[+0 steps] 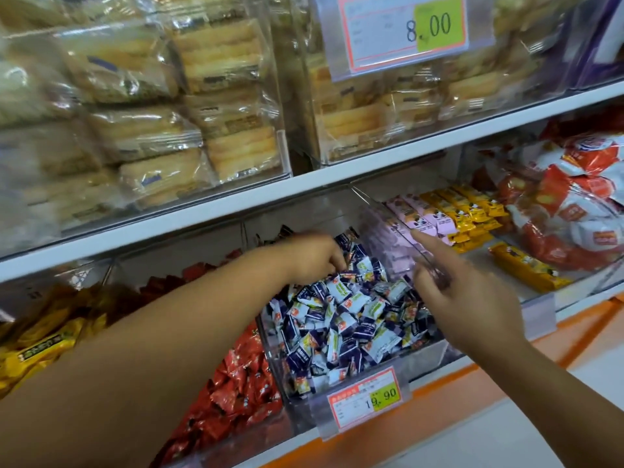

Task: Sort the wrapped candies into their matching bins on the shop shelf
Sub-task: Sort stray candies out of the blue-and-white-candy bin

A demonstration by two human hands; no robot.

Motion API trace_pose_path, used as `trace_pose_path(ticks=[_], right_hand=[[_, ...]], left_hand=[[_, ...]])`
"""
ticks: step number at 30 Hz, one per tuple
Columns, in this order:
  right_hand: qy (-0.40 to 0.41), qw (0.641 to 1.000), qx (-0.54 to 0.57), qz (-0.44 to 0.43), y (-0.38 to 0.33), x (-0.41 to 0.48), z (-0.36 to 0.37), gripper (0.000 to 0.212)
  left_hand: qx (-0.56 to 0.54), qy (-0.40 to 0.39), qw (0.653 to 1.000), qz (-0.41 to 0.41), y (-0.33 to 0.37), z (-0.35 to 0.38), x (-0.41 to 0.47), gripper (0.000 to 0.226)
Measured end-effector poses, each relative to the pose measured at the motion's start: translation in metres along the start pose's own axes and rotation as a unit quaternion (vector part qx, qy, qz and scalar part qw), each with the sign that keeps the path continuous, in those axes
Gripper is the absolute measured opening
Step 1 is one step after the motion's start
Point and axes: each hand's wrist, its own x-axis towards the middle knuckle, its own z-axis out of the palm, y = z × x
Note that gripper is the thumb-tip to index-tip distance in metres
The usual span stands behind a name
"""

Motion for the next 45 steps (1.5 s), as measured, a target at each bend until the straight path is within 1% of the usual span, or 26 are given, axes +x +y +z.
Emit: trace_pose_path(ticks=[3, 4, 6, 8, 11, 15, 16, 18, 19, 21, 25, 29, 31, 32, 34, 35, 37, 39, 40, 41, 44, 45], right_hand=[[0.006, 1.0, -0.003, -0.011, 0.001, 0.001, 0.0, 0.048], [0.007, 1.0, -0.005, -0.014, 0.001, 0.002, 0.001, 0.048], [0.021, 1.0, -0.01, -0.018, 0.003, 0.003, 0.002, 0.049], [0.036, 0.999, -0.006, -0.023, 0.002, 0.003, 0.002, 0.048], [0.048, 0.999, 0.018, -0.017, 0.003, 0.002, 0.002, 0.045], [0.042, 0.999, 0.011, -0.017, 0.005, 0.002, 0.003, 0.046], [0.039, 0.999, 0.01, -0.017, 0.005, 0.002, 0.003, 0.046], [0.036, 0.999, 0.01, -0.015, 0.005, 0.002, 0.004, 0.046], [0.033, 0.999, 0.009, -0.014, 0.005, 0.002, 0.003, 0.046], [0.028, 1.0, 0.006, -0.009, 0.005, 0.002, 0.003, 0.045], [0.029, 1.0, 0.011, -0.005, 0.002, 0.0, 0.003, 0.046], [0.029, 1.0, 0.003, -0.009, 0.004, 0.001, 0.004, 0.047], [0.029, 1.0, -0.003, -0.009, 0.005, 0.001, 0.004, 0.047], [0.028, 1.0, -0.004, -0.009, 0.005, 0.001, 0.004, 0.047], [0.03, 1.0, 0.0, -0.011, 0.005, 0.002, 0.004, 0.047], [0.031, 0.999, 0.003, -0.012, 0.005, 0.002, 0.004, 0.047], [0.033, 0.999, 0.003, -0.013, 0.005, 0.002, 0.004, 0.047], [0.033, 0.999, 0.0, -0.015, 0.007, 0.002, 0.005, 0.048], [0.031, 0.999, -0.001, -0.015, 0.008, 0.003, 0.006, 0.048], [0.029, 0.999, -0.003, -0.015, 0.008, 0.003, 0.007, 0.048], [0.031, 0.999, -0.005, -0.015, 0.009, 0.003, 0.008, 0.048], [0.033, 0.999, -0.005, -0.015, 0.009, 0.003, 0.008, 0.047]], left_hand=[[0.043, -0.099, 0.994, -0.031, -0.01, 0.011, 0.025, 0.04], [0.039, -0.117, 0.992, -0.033, -0.011, 0.011, 0.028, 0.042], [0.027, -0.127, 0.991, -0.034, -0.01, 0.009, 0.032, 0.043], [0.026, -0.112, 0.993, -0.035, -0.01, 0.01, 0.033, 0.044], [0.011, -0.071, 0.997, -0.038, -0.014, 0.01, 0.029, 0.05], [-0.111, 0.002, 0.992, -0.052, -0.025, 0.001, 0.011, 0.06], [-0.13, 0.019, 0.99, -0.049, -0.027, -0.002, 0.006, 0.059], [-0.155, 0.065, 0.985, -0.028, -0.031, -0.006, -0.003, 0.046], [-0.165, 0.089, 0.982, -0.015, -0.031, -0.009, -0.008, 0.043], [-0.199, 0.117, 0.973, 0.003, -0.03, -0.015, -0.017, 0.044], [-0.277, 0.106, 0.955, 0.026, -0.029, -0.018, -0.032, 0.044], [-0.288, 0.126, 0.949, 0.022, -0.031, -0.017, -0.04, 0.047], [-0.262, 0.135, 0.956, 0.014, -0.033, -0.017, -0.042, 0.043], [-0.231, 0.137, 0.963, 0.01, -0.034, -0.017, -0.043, 0.045], [-0.169, 0.136, 0.976, 0.004, -0.034, -0.019, -0.045, 0.05], [-0.165, 0.133, 0.977, 0.006, -0.032, -0.02, -0.047, 0.053], [-0.223, 0.115, 0.968, 0.007, -0.029, -0.021, -0.051, 0.064], [-0.293, 0.11, 0.95, 0.009, -0.027, -0.022, -0.053, 0.074], [-0.305, 0.11, 0.946, 0.002, -0.026, -0.023, -0.055, 0.074], [-0.301, 0.103, 0.948, -0.013, -0.026, -0.024, -0.057, 0.069], [-0.267, 0.035, 0.961, -0.062, -0.024, -0.025, -0.06, 0.045], [-0.259, 0.023, 0.963, -0.066, -0.024, -0.025, -0.06, 0.044]])
